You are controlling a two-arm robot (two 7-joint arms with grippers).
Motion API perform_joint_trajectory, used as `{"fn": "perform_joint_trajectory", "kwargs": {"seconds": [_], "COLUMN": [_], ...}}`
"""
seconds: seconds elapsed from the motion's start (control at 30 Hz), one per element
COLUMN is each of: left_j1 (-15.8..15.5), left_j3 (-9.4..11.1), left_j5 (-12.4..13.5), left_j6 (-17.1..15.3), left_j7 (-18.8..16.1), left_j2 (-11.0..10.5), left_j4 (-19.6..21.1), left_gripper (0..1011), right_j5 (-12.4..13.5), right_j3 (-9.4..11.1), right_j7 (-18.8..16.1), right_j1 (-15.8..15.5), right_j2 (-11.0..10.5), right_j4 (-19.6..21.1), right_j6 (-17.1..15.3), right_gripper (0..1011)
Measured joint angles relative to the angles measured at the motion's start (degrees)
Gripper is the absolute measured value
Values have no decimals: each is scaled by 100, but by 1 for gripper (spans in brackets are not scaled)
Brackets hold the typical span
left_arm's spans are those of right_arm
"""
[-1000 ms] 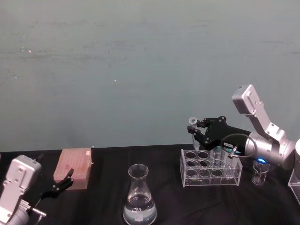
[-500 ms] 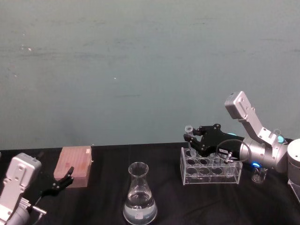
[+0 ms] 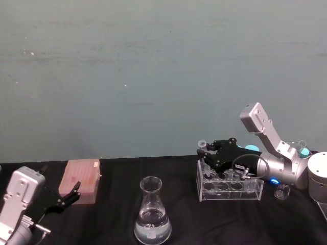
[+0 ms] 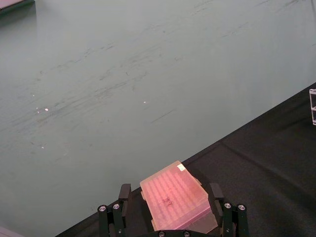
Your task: Pour the liquid from the test tube into the beaker using one hand.
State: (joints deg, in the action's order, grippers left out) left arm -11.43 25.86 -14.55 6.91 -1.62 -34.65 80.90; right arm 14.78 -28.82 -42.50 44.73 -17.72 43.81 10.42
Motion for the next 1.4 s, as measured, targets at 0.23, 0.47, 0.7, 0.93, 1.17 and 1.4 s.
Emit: {"fn": "perform_joint_trajectory", "kwargs": {"seconds": [0.23, 0.47, 0.7, 0.93, 1.17, 1.4], "left_j1": [0, 0, 0, 0, 0, 0], "left_j3": [0, 0, 0, 0, 0, 0], "left_j5": [0, 0, 0, 0, 0, 0], "left_j6": [0, 0, 0, 0, 0, 0], "left_j7": [0, 0, 0, 0, 0, 0], "left_j2": [0, 0, 0, 0, 0, 0], "left_j4": [0, 0, 0, 0, 0, 0], "left_gripper": [1000, 1000, 1000, 1000, 1000, 1000], "right_j5": [-19, -34, -45, -63, -103, -119], "right_j3": [2, 8, 19, 40, 76, 99], "right_j7": [-46, -134, -202, -224, -211, -174], "right_j1": [73, 126, 161, 194, 197, 162], "right_j2": [64, 116, 161, 201, 216, 206], "right_j4": [-223, -438, -591, -743, -829, -808], "right_j6": [72, 167, 224, 242, 280, 310], "right_gripper": [211, 211, 211, 211, 211, 211]}}
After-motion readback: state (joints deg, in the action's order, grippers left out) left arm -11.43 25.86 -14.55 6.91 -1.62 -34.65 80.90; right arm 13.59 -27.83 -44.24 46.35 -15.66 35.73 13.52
